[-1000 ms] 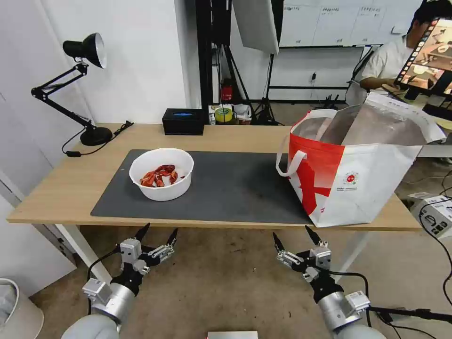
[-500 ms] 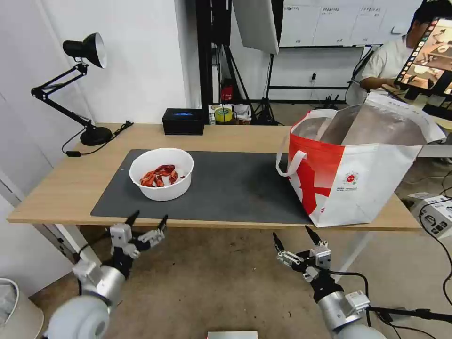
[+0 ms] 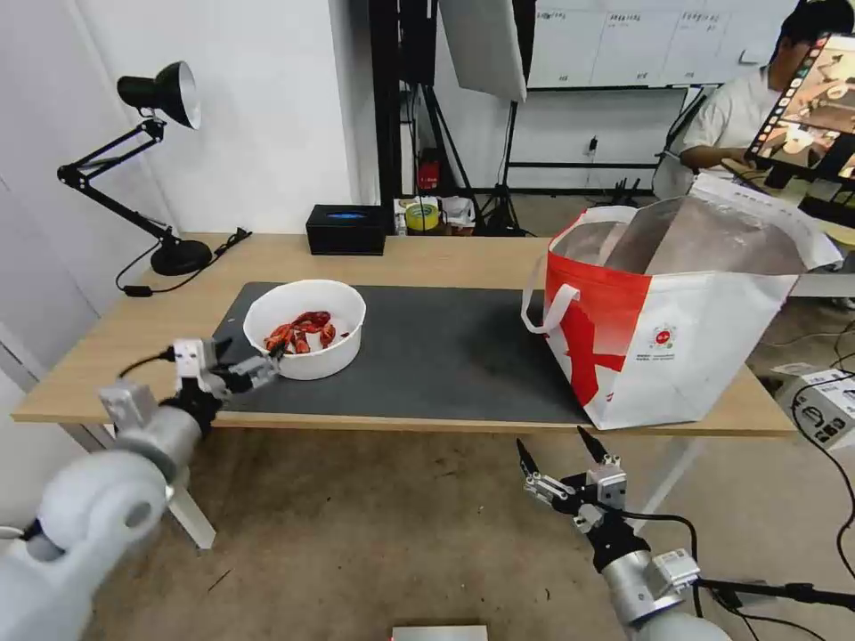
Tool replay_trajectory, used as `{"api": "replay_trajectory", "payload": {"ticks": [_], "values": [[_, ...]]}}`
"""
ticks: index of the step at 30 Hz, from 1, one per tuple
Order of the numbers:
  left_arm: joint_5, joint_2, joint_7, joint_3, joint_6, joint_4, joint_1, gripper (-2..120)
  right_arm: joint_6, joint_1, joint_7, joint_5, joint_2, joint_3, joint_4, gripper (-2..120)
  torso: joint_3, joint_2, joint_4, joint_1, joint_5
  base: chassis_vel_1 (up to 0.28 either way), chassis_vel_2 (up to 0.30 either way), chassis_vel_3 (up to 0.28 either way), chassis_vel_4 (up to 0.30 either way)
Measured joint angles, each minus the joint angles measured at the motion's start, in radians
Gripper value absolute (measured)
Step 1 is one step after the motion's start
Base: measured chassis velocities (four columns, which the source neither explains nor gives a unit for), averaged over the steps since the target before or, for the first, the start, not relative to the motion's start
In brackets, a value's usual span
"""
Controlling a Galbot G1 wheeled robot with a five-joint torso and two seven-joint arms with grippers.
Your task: Pick up the trash from the table and place it into the takeout bag.
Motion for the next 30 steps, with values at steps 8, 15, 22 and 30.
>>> {"api": "replay_trajectory", "payload": {"ticks": [8,15,22,30], "values": [[-0.231,0.053,-0.081,0.069,0.124,0.097,-0.17,100,0.0,0.0,0.0,0.0,0.0,0.0,0.0,100,0.0,0.0,-0.0003,0.0,0.0004,0.0,0.0,0.0,0.0],[-0.378,0.058,-0.155,0.113,0.2,0.192,-0.266,100,0.0,0.0,0.0,0.0,0.0,0.0,0.001,100,0.0,0.0,0.0,0.0,0.0003,0.0,0.0,0.0,0.0],[-0.473,0.044,-0.17,0.155,0.221,0.262,-0.344,100,0.0,0.0,0.0,0.0,0.0,0.0,0.001,100,0.0,0.0,0.0001,0.0,0.0003,0.0,0.0,0.0,0.0],[-0.493,0.028,-0.232,0.245,0.268,0.318,-0.442,100,0.0,0.0,0.0,0.0,0.0,0.0,0.001,100,0.0,0.0,0.0001,0.0,0.0004,0.0,0.0,0.0,0.0]]}}
